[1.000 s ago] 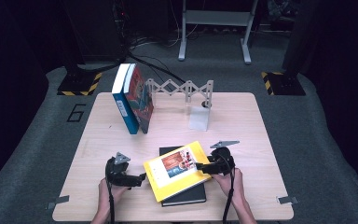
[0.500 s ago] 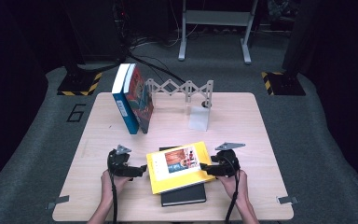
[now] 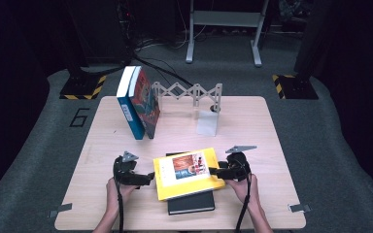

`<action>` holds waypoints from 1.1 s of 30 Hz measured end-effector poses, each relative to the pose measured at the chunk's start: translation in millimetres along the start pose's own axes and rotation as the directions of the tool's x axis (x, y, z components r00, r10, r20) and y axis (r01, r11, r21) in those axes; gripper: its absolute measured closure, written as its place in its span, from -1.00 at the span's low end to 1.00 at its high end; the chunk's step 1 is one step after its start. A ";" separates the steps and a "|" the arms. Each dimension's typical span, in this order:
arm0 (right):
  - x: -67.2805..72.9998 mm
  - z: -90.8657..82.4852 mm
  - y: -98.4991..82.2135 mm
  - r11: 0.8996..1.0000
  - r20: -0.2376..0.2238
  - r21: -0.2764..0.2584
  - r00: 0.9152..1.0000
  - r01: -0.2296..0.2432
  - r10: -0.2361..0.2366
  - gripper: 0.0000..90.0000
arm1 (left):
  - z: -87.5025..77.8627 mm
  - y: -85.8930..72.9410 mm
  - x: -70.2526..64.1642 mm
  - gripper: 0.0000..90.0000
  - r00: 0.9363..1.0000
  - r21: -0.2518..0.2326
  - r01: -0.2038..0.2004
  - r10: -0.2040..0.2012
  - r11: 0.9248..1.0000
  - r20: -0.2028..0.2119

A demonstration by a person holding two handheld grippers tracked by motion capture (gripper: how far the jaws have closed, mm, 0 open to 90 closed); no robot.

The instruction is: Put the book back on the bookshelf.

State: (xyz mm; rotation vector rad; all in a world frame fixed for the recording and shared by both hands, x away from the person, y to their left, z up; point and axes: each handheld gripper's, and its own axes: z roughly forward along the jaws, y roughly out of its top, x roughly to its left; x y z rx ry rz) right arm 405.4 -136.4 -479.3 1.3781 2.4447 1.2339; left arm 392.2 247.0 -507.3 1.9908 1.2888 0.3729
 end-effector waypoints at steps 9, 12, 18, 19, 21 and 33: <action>8.3 -6.0 -6.0 1.000 0.047 0.004 0.999 -0.012 0.012 0.00 | 9.5 13.5 4.7 -1.00 1.000 0.019 -0.005 0.006 1.000 -0.008; 13.3 -9.2 -9.5 1.000 0.062 0.008 0.998 -0.005 0.005 0.00 | 14.2 18.8 6.3 -0.99 1.000 0.019 -0.007 0.007 1.000 -0.012; 11.6 -12.0 -11.8 1.000 0.053 0.011 0.999 -0.007 0.006 -0.10 | 18.1 23.1 12.1 -1.00 1.000 0.024 -0.011 0.012 1.000 -0.009; 10.7 -11.1 -10.5 1.000 0.079 0.001 0.997 0.015 -0.015 -0.16 | 15.2 20.7 12.6 -1.00 1.000 0.009 0.001 -0.001 1.000 -0.013; 10.4 -10.8 -6.5 1.000 0.082 -0.011 0.996 0.025 -0.024 -0.22 | 9.5 17.5 12.9 -1.00 1.000 0.008 0.006 -0.006 1.000 -0.001; 2.0 0.5 8.8 0.999 0.068 0.033 0.998 -0.002 -0.001 -0.19 | -1.3 5.3 -4.2 -1.00 0.999 0.000 -0.031 0.031 1.000 0.013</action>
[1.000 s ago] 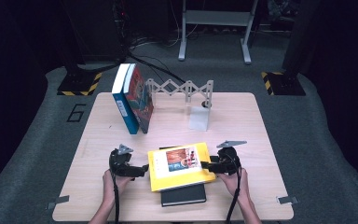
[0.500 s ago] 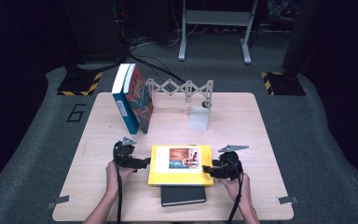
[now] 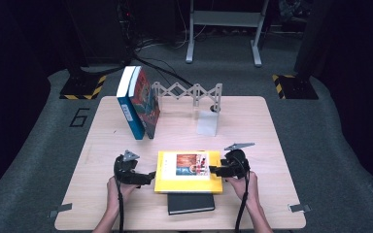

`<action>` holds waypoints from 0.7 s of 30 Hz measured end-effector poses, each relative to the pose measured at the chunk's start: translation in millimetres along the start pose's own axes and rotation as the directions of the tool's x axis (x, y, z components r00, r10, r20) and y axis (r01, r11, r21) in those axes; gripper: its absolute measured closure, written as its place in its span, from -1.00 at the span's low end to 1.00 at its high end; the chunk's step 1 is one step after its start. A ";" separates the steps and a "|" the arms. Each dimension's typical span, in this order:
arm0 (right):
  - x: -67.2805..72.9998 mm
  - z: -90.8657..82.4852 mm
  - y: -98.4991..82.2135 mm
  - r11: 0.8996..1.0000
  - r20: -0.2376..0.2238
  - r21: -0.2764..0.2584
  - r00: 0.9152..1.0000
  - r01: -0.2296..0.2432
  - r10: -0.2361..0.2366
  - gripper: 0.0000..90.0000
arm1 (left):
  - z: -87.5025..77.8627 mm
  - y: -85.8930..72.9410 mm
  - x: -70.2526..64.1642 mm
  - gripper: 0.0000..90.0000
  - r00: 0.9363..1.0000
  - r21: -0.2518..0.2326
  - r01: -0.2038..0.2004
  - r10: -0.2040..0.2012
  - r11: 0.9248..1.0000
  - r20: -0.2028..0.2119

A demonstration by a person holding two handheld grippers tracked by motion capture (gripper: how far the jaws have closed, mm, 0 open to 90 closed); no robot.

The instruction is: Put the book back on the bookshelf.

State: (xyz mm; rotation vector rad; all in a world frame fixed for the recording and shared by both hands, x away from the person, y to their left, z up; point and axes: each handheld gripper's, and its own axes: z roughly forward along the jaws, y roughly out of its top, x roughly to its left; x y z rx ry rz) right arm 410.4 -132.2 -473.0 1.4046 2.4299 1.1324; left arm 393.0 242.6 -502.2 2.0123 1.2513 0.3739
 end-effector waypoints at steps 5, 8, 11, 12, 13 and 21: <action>-0.5 -2.8 -8.0 0.999 -0.017 -0.018 0.999 -0.036 0.036 -0.10 | 3.3 5.2 0.8 -1.00 1.000 -0.014 0.011 -0.011 1.000 -0.009; 1.1 -3.7 -11.0 0.999 -0.004 -0.034 0.999 -0.036 0.036 -0.09 | 4.5 11.4 1.3 -0.99 1.000 -0.001 -0.005 0.005 1.000 -0.015; 3.7 -5.7 -13.6 0.998 0.011 -0.038 0.999 -0.041 0.042 -0.09 | 8.1 15.9 2.0 -0.99 1.000 0.001 -0.002 0.002 1.000 -0.019; 5.2 -6.8 -14.6 0.998 0.012 -0.031 0.998 -0.061 0.061 -0.09 | 10.7 17.4 2.4 -0.99 1.000 -0.001 0.000 0.000 1.000 -0.022; 5.2 -7.3 -16.2 0.998 0.019 -0.041 0.998 -0.056 0.056 -0.09 | 12.1 19.0 3.0 -0.99 1.000 0.005 0.004 -0.004 1.000 -0.014; 8.7 -12.3 -24.8 0.995 0.040 -0.065 0.996 -0.077 0.080 -0.10 | 22.7 27.0 4.6 -0.97 1.000 0.005 0.011 -0.011 1.000 -0.025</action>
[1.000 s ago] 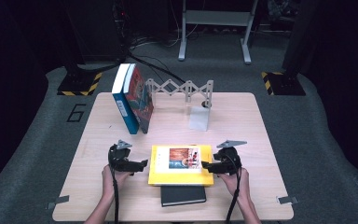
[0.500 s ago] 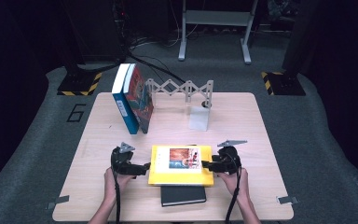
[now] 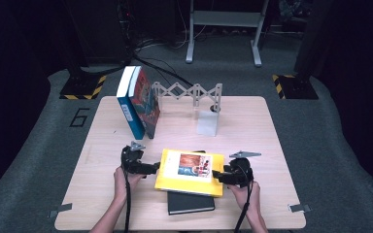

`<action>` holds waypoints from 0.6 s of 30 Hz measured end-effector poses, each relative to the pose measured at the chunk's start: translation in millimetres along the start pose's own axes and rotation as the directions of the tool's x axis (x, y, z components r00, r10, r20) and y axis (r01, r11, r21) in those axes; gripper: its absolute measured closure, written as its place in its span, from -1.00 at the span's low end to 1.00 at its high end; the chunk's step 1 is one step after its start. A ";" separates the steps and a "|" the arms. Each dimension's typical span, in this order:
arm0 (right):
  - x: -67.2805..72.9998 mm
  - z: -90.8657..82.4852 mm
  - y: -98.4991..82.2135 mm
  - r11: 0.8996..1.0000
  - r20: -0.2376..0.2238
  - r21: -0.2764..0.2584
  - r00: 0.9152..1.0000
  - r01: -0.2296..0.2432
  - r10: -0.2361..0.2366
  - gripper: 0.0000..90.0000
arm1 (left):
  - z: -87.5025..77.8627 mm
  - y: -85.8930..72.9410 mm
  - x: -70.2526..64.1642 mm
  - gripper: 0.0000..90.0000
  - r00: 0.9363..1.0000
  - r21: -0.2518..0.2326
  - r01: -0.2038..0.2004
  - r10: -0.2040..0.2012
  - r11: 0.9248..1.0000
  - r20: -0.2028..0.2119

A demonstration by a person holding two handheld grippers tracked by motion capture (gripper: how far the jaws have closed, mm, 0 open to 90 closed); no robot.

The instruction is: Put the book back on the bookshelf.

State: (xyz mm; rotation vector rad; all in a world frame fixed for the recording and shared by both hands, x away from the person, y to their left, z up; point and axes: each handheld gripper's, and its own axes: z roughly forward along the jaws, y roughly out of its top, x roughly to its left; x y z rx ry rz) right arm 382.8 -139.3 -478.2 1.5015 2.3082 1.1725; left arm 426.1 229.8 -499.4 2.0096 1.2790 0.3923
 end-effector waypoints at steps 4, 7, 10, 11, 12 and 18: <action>0.5 -0.8 -1.2 1.000 0.002 -0.004 1.000 0.002 -0.002 -0.10 | -1.5 -1.4 2.0 -0.99 1.000 0.011 -0.006 0.006 1.000 0.010; 1.9 -1.8 -0.8 1.000 0.012 -0.002 1.000 0.019 -0.019 -0.10 | -4.7 -6.8 0.4 -1.00 1.000 -0.003 0.014 -0.014 1.000 0.024; 3.9 -5.3 -4.5 1.000 0.002 0.003 1.000 0.027 -0.027 -0.09 | -13.0 -13.6 -0.3 -1.00 1.000 -0.017 0.010 -0.009 1.000 0.028; 3.7 -5.8 -6.1 0.999 -0.005 -0.001 0.999 0.034 -0.034 -0.09 | -15.3 -14.8 -0.4 -1.00 1.000 -0.014 0.011 -0.011 1.000 0.029; 3.9 -6.7 -7.3 1.000 -0.011 0.003 1.000 0.029 -0.029 -0.09 | -17.4 -16.9 -0.8 -1.00 0.999 -0.019 0.015 -0.014 1.000 0.033; 4.7 -8.1 -10.5 1.000 -0.025 0.005 1.000 0.018 -0.018 -0.08 | -13.2 -19.2 -4.2 -0.99 0.999 0.009 0.004 -0.004 1.000 0.035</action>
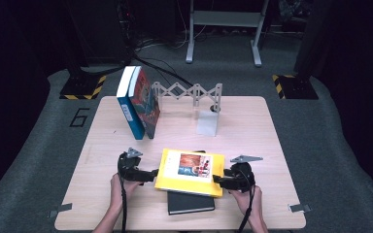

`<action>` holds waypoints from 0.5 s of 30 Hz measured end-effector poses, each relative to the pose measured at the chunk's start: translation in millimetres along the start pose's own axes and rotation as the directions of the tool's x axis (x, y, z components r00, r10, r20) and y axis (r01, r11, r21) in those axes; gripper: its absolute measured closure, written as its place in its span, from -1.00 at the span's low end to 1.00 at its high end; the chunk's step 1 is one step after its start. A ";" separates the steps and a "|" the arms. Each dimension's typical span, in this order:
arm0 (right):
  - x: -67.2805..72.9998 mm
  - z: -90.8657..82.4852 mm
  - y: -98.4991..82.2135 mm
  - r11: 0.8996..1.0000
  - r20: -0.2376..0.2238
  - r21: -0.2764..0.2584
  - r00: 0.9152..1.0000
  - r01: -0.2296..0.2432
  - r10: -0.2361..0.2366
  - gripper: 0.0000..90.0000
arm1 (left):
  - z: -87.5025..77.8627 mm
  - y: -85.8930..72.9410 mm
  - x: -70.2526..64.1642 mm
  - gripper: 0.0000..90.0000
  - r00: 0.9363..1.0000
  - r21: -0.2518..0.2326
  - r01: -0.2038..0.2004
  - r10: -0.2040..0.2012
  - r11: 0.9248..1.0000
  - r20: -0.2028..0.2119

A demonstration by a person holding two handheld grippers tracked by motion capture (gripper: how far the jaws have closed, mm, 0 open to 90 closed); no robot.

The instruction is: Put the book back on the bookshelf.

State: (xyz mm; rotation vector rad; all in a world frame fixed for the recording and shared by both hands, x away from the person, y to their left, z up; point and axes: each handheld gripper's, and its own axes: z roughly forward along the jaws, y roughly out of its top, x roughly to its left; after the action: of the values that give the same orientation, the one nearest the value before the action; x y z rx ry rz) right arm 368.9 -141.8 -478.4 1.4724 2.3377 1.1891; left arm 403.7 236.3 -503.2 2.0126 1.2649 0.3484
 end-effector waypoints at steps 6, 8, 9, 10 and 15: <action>0.4 -4.2 -7.6 1.000 -0.008 -0.010 1.000 -0.013 0.013 -0.09 | 8.9 8.4 0.0 -0.95 1.000 -0.006 0.019 -0.019 1.000 -0.005; 1.4 -5.1 -10.2 0.999 0.000 -0.019 1.000 -0.030 0.030 -0.09 | 11.7 12.5 1.0 -0.95 1.000 0.000 0.009 -0.009 1.000 -0.007; 2.1 -5.3 -11.1 0.999 0.002 -0.025 0.999 -0.035 0.035 -0.09 | 14.5 15.0 1.3 -0.95 1.000 -0.002 0.014 -0.014 1.000 -0.014; 2.6 -5.5 -12.3 0.999 0.009 -0.033 0.999 -0.035 0.036 -0.09 | 15.4 16.2 1.9 -0.95 1.000 0.001 0.010 -0.010 1.000 -0.012; 4.3 -5.8 -11.8 0.999 0.019 -0.029 0.999 -0.039 0.039 -0.09 | 18.9 18.3 8.6 -1.00 0.999 -0.002 0.024 -0.024 1.000 0.022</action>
State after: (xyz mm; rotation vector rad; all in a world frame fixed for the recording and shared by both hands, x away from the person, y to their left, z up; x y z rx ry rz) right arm 355.6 -144.0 -481.3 1.5198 2.2796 1.2068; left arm 430.8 230.9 -504.9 1.9926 1.2737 0.3148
